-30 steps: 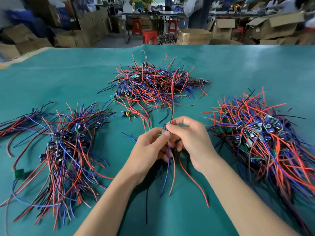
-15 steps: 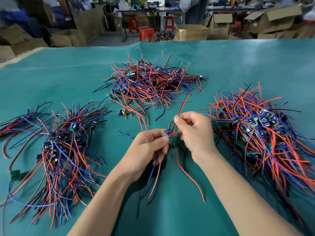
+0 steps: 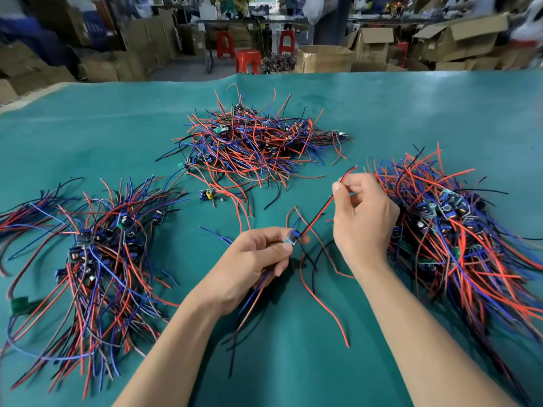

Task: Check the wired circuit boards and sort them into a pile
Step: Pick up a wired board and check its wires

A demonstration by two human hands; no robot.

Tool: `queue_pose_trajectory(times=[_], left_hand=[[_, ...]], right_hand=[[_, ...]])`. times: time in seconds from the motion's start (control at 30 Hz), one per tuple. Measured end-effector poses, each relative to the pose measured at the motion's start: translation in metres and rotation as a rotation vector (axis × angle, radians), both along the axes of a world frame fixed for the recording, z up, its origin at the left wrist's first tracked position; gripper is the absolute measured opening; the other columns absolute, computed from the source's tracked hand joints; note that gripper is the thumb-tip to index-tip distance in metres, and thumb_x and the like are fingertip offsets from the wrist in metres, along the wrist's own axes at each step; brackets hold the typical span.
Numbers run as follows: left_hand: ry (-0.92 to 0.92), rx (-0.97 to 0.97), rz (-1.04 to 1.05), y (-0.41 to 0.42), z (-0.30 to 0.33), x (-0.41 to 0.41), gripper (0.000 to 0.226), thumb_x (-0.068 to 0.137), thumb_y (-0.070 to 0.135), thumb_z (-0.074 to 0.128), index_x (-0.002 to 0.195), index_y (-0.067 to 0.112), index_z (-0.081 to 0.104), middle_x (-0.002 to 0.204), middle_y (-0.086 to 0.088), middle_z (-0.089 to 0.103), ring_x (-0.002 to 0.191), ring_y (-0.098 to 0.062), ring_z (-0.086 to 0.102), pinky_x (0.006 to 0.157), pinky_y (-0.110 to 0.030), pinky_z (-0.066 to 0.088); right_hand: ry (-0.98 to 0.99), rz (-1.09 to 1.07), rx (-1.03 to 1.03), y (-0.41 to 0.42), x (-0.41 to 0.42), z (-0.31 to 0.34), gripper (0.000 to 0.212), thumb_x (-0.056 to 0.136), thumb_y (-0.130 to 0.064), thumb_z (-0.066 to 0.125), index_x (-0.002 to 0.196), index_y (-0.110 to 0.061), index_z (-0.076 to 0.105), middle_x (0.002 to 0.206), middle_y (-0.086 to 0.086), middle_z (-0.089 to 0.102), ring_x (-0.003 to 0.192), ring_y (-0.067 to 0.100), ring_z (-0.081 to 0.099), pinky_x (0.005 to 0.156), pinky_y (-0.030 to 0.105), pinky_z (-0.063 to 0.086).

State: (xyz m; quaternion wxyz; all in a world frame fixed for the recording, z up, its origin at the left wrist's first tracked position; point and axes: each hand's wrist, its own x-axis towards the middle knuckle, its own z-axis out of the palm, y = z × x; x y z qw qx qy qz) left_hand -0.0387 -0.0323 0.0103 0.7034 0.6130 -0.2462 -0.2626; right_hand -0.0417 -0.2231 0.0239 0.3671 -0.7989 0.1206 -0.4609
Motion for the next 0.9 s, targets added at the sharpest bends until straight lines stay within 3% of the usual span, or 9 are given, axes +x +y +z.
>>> queue_pose_trajectory(times=[0.13, 0.3, 0.4, 0.5, 0.57, 0.73, 0.83, 0.9], left_hand=[[-0.023, 0.016, 0.0, -0.001, -0.001, -0.001, 0.026, 0.093, 0.022, 0.055, 0.112, 0.014, 0.072, 0.057, -0.001, 0.043, 0.039, -0.008, 0.026, 0.037, -0.015, 0.026], [-0.038, 0.02, 0.006, -0.001, -0.001, -0.001, 0.027, 0.093, 0.021, 0.054, 0.113, 0.013, 0.071, 0.058, -0.001, 0.043, 0.04, -0.007, 0.029, 0.038, -0.015, 0.027], [-0.037, 0.024, -0.001, 0.001, 0.0, -0.002, 0.028, 0.093, 0.02, 0.054, 0.114, 0.01, 0.07, 0.058, -0.001, 0.044, 0.04, -0.006, 0.029, 0.039, -0.014, 0.027], [-0.053, 0.039, 0.007, 0.001, 0.002, -0.003, 0.029, 0.095, 0.018, 0.053, 0.116, 0.006, 0.069, 0.057, 0.001, 0.045, 0.04, -0.004, 0.032, 0.04, -0.012, 0.028], [-0.067, 0.058, 0.016, 0.0, 0.001, -0.003, 0.025, 0.098, 0.016, 0.054, 0.114, 0.006, 0.069, 0.056, 0.001, 0.046, 0.041, -0.006, 0.032, 0.041, -0.014, 0.028], [-0.076, 0.095, 0.084, -0.001, 0.001, -0.005, 0.018, 0.1, 0.012, 0.056, 0.104, 0.001, 0.07, 0.056, -0.003, 0.053, 0.041, -0.011, 0.034, 0.04, -0.02, 0.027], [0.031, 0.042, 0.199, -0.001, 0.002, -0.003, 0.017, 0.098, 0.012, 0.058, 0.094, 0.003, 0.071, 0.059, -0.007, 0.058, 0.042, -0.013, 0.039, 0.041, -0.02, 0.031], [0.113, -0.023, 0.291, -0.002, 0.002, -0.001, 0.017, 0.098, 0.013, 0.058, 0.089, 0.005, 0.07, 0.061, -0.007, 0.059, 0.045, -0.013, 0.041, 0.043, -0.02, 0.033]], right_hand=[[-0.021, -0.003, -0.052, -0.007, -0.003, 0.002, 0.009, 0.092, -0.011, 0.069, 0.1, -0.007, 0.068, 0.083, 0.006, 0.074, 0.071, 0.03, 0.068, 0.075, 0.038, 0.049], [-0.05, -0.021, -0.075, -0.012, -0.002, 0.004, 0.006, 0.091, -0.015, 0.069, 0.096, -0.012, 0.067, 0.071, -0.006, 0.068, 0.061, 0.016, 0.061, 0.069, 0.027, 0.044], [0.016, 0.059, 0.308, -0.021, 0.004, 0.006, 0.013, 0.096, -0.018, 0.066, 0.083, -0.014, 0.065, 0.061, -0.008, 0.066, 0.052, 0.013, 0.062, 0.063, 0.029, 0.051], [0.0, 0.228, 0.834, -0.021, 0.006, 0.01, 0.027, 0.099, -0.01, 0.06, 0.072, -0.011, 0.059, 0.047, -0.005, 0.057, 0.038, 0.008, 0.044, 0.04, 0.021, 0.034], [-0.018, 0.256, 0.995, -0.023, 0.005, 0.013, 0.029, 0.1, -0.009, 0.058, 0.071, -0.01, 0.057, 0.044, -0.004, 0.051, 0.036, 0.008, 0.037, 0.037, 0.018, 0.026], [-0.04, 0.228, 1.258, -0.023, 0.002, 0.017, 0.026, 0.1, -0.011, 0.058, 0.074, -0.011, 0.055, 0.045, -0.002, 0.051, 0.038, 0.009, 0.038, 0.041, 0.019, 0.026], [-0.04, 0.264, 1.215, -0.014, -0.001, 0.016, 0.029, 0.106, -0.022, 0.049, 0.085, -0.007, 0.062, 0.058, 0.004, 0.07, 0.05, 0.013, 0.065, 0.048, 0.019, 0.046], [0.03, 0.334, 1.12, -0.004, -0.002, 0.017, 0.031, 0.106, -0.025, 0.048, 0.093, -0.003, 0.065, 0.066, 0.01, 0.074, 0.057, 0.019, 0.07, 0.049, 0.022, 0.051]])
